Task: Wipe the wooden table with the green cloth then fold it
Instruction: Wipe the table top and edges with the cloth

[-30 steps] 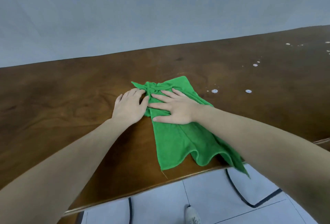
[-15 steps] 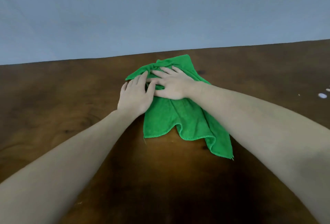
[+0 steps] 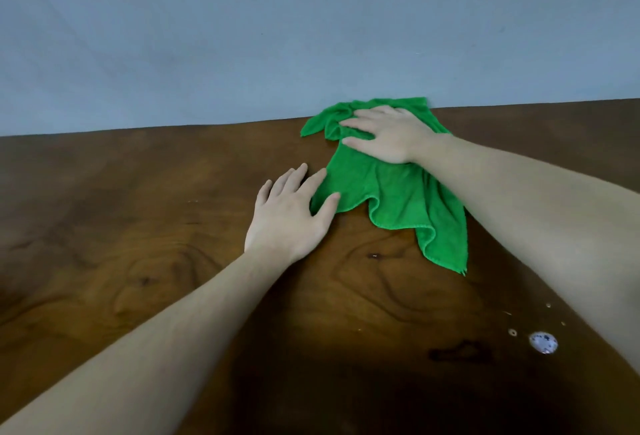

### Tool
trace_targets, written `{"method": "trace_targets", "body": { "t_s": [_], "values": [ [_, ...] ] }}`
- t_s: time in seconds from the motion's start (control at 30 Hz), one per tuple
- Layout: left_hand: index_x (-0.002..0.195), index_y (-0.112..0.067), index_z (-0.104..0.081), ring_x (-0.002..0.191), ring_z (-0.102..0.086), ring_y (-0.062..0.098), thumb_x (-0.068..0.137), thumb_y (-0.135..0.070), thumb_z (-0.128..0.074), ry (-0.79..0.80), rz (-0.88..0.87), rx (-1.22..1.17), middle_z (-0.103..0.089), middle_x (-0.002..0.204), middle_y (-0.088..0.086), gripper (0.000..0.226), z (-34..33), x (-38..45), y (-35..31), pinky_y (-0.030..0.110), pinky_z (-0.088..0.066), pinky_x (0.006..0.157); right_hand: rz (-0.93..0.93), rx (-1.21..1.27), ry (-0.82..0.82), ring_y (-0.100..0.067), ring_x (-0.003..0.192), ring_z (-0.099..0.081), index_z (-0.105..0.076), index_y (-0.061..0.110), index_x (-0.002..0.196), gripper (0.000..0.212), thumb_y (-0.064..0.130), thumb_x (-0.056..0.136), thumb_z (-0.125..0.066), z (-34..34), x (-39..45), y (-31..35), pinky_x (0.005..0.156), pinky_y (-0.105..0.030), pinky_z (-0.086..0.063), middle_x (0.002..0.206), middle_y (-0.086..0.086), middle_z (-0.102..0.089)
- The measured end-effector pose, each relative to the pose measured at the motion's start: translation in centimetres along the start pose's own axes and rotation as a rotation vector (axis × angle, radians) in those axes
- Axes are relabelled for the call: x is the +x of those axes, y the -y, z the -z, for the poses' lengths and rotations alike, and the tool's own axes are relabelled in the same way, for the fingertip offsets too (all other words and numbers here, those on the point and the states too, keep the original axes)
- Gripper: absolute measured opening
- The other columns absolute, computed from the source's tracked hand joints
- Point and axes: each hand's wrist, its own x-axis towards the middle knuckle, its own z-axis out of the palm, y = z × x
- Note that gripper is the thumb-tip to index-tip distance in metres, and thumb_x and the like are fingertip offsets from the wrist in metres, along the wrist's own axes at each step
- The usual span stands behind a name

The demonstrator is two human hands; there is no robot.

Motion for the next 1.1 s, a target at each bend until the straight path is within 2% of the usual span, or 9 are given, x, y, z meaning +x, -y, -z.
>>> {"method": "trace_targets", "body": {
  "t_s": [0.1,0.17,0.3,0.4,0.63,0.8,0.93,1.1],
  "values": [
    [0.153,-0.042,-0.028,0.151,-0.011,0.013,0.095,-0.067,-0.026,0.008,-0.002,0.037,-0.021,0.164,-0.008,0.063,0.1,0.0,0.0,0.042,-0.004,0.124,-0.061,-0.074,-0.117,-0.024,0.147,-0.025,-0.034,0.044,0.152,0.061,0.067,0.097,-0.025,-0.5,-0.3,0.0,0.116,-0.05,-0.023,0.162,0.006,-0.03],
    [0.152,-0.042,-0.028,0.151,-0.011,0.013,0.094,-0.068,-0.026,0.008,-0.003,0.044,-0.021,0.164,-0.008,0.063,0.0,0.1,-0.1,0.043,-0.005,0.124,-0.017,-0.117,-0.131,-0.025,0.147,-0.025,-0.03,0.043,0.154,0.06,0.063,0.098,-0.023,-0.7,-0.1,0.8,0.115,-0.049,-0.024,0.163,0.004,-0.03],
    [0.152,-0.042,-0.029,0.151,-0.011,0.013,0.094,-0.069,-0.027,0.002,0.005,0.047,-0.022,0.164,-0.009,0.064,-0.1,0.1,0.0,0.042,-0.005,0.123,0.199,-0.103,0.005,-0.022,0.153,-0.013,-0.019,0.048,0.155,0.057,0.062,0.1,-0.02,-0.6,1.6,3.2,0.121,-0.049,-0.011,0.167,0.007,-0.019],
    [0.152,-0.042,-0.03,0.151,-0.011,0.013,0.094,-0.07,-0.027,0.015,0.017,0.047,-0.021,0.164,-0.01,0.064,0.0,0.1,0.0,0.041,-0.005,0.124,0.222,-0.069,0.053,-0.019,0.154,-0.008,-0.017,0.052,0.154,0.059,0.069,0.098,-0.019,-0.4,2.6,3.6,0.122,-0.049,-0.006,0.167,0.01,-0.013],
    [0.151,-0.044,-0.031,0.151,-0.013,0.013,0.094,-0.07,-0.03,0.034,0.031,0.044,-0.022,0.163,-0.01,0.063,0.5,-0.1,-0.5,0.041,-0.006,0.124,0.039,-0.049,0.054,-0.016,0.154,-0.008,-0.017,0.048,0.156,0.065,0.074,0.096,-0.016,0.3,-0.9,-2.7,0.122,-0.048,-0.007,0.167,0.013,-0.012],
    [0.151,-0.043,-0.032,0.151,-0.015,0.016,0.094,-0.071,-0.029,0.064,0.038,0.056,-0.024,0.163,-0.008,0.064,0.7,-0.1,-0.6,0.045,-0.009,0.124,-0.166,-0.034,0.064,-0.023,0.155,-0.004,-0.011,0.055,0.153,0.065,0.077,0.092,-0.015,-0.1,-5.7,-5.4,0.123,-0.052,-0.003,0.168,0.013,-0.005],
    [0.148,-0.04,-0.041,0.149,-0.022,0.017,0.097,-0.064,-0.034,0.022,0.014,0.037,-0.032,0.159,-0.009,0.057,0.6,-0.5,-0.8,0.045,-0.012,0.123,-0.208,-0.04,0.081,-0.032,0.155,0.002,-0.006,0.058,0.152,0.065,0.079,0.091,-0.011,-1.1,-10.2,-3.0,0.121,-0.06,0.001,0.168,0.012,0.001],
    [0.147,-0.036,-0.042,0.148,-0.027,0.019,0.102,-0.051,-0.034,0.061,-0.052,0.05,-0.035,0.159,-0.007,0.049,1.1,-2.3,-0.6,0.046,-0.019,0.122,-0.129,-0.021,0.08,-0.031,0.155,0.005,-0.007,0.059,0.152,0.078,0.088,0.08,-0.002,-2.3,-17.3,3.0,0.12,-0.062,0.004,0.168,0.01,0.001]
  ]
}}
